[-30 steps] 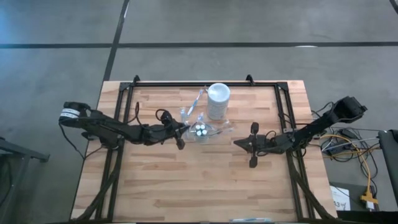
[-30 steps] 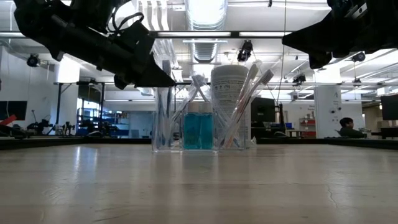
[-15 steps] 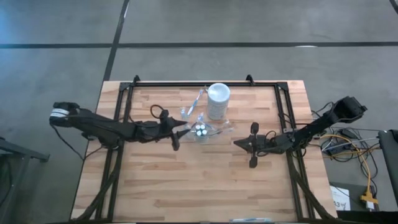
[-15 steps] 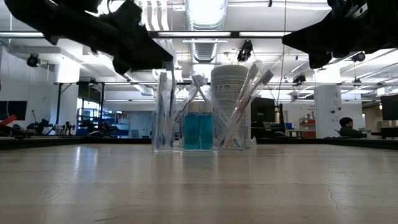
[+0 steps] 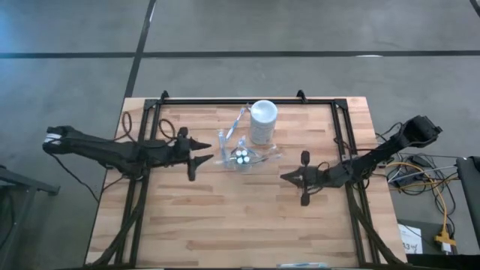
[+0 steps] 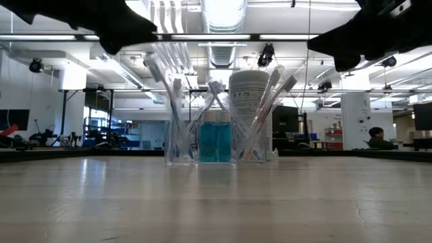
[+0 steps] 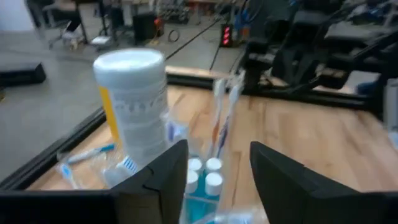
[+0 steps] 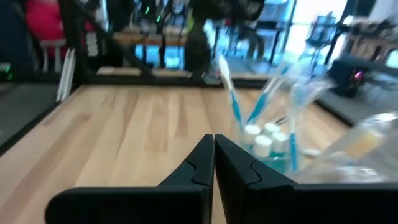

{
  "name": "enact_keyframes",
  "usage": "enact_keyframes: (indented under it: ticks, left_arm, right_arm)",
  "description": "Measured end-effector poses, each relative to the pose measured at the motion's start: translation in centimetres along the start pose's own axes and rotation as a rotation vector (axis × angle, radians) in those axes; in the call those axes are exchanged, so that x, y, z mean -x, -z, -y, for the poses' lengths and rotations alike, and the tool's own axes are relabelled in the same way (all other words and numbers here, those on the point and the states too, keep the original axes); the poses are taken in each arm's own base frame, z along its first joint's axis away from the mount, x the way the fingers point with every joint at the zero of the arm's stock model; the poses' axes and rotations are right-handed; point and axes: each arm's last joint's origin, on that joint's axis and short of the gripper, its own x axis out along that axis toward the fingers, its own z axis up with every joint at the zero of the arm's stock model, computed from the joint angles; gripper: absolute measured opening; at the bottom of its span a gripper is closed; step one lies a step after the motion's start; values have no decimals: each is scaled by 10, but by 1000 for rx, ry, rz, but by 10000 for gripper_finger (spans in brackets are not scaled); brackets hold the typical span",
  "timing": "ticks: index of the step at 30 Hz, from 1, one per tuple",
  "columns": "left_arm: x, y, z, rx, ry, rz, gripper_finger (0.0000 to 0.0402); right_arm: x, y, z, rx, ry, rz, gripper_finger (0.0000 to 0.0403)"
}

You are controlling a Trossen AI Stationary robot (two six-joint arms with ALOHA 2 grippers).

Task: Pick & Place toothbrushing station
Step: Put the blue toothbrush into the transparent organizer

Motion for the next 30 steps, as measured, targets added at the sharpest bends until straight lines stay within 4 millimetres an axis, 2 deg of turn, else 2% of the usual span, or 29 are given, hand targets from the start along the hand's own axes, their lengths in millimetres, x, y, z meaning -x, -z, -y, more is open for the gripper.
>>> enact_keyframes:
  ticks: [3,6,10,12,15,21,24,28,30]
  left_arm:
    - [10,-5,2,-23,34,33,147]
    - [16,-8,4,-43,58,55,99]
    - [18,-9,5,-44,67,63,29]
    - [18,-9,5,-63,66,65,8]
    - [20,-11,4,-101,37,78,11]
    - [28,-17,-12,-88,-341,118,5]
    - [27,-14,-27,-119,-439,76,4]
    - [13,-8,-58,-59,-365,2,3]
    - [4,-3,-79,-14,-317,-46,2]
  right_arm:
    - [-5,-10,-6,9,-4,-87,8]
    - [-9,-24,-9,8,11,-164,8]
    - [-13,-42,-12,25,20,-220,8]
    - [-14,-50,-13,28,19,-224,8]
    - [-15,-56,-15,61,8,-208,8]
    - [-8,-58,-13,95,-31,-162,8]
    - [-4,-51,-12,124,-100,-136,8]
    - [5,-46,-9,131,-260,43,8]
    - [9,-42,-5,118,-282,106,8]
